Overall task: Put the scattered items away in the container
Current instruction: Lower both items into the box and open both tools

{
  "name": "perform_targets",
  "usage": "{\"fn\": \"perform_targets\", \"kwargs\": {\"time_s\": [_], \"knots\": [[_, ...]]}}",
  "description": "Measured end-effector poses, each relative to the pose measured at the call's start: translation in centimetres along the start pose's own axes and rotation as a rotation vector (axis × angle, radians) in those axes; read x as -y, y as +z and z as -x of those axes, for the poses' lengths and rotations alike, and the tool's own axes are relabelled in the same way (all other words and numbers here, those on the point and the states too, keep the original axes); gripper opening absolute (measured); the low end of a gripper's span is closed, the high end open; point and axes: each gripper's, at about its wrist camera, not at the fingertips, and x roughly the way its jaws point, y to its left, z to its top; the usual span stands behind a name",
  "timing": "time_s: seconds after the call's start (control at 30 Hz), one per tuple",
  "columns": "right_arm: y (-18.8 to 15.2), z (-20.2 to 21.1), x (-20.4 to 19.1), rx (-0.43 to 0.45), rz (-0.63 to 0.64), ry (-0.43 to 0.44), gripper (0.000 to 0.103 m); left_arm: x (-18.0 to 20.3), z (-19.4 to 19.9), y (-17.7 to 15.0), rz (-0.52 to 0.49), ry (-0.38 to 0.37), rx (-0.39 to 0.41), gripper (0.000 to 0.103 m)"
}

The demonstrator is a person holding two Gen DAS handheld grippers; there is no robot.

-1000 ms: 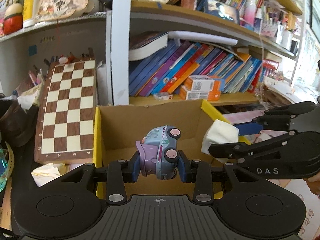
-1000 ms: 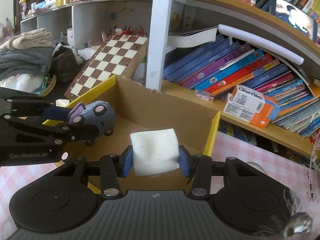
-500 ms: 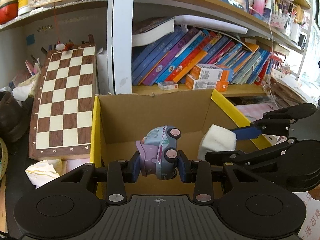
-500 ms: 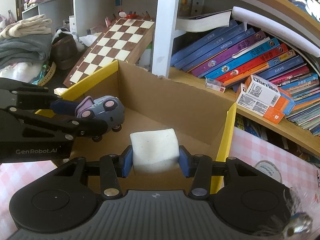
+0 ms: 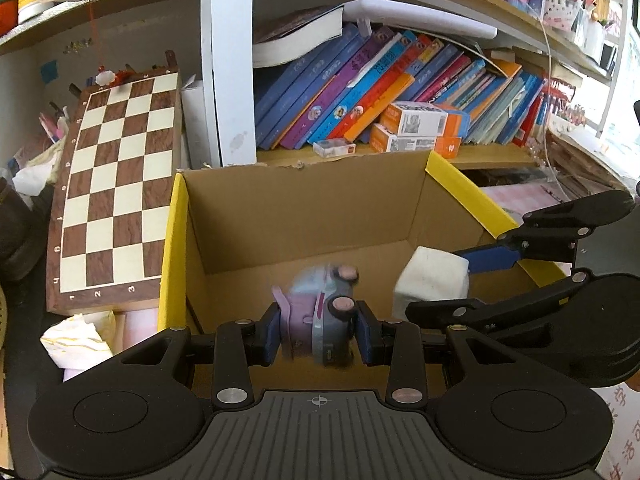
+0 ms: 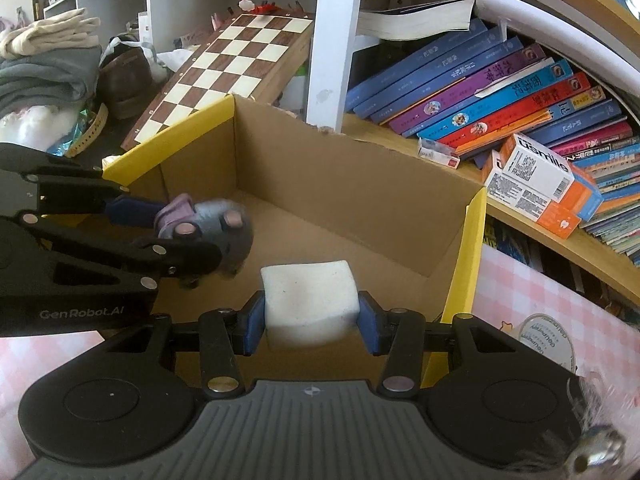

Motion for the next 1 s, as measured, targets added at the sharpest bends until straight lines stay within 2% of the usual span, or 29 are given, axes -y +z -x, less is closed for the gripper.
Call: {"fn": "perform_targets", "kwargs": {"time_s": [0.57, 1.0], "knots": [[0.3, -0.56, 0.4, -0.001, 0.014, -0.012, 0.046, -0.06, -0.67, 0.24, 0.0, 0.0, -0.008, 0.036], [0.14, -0.68, 0.41, -0.005, 0.035, -0.026, 0.047, -0.13, -0.83, 0.37, 0.016, -0.004, 0.0, 0.042]]}}
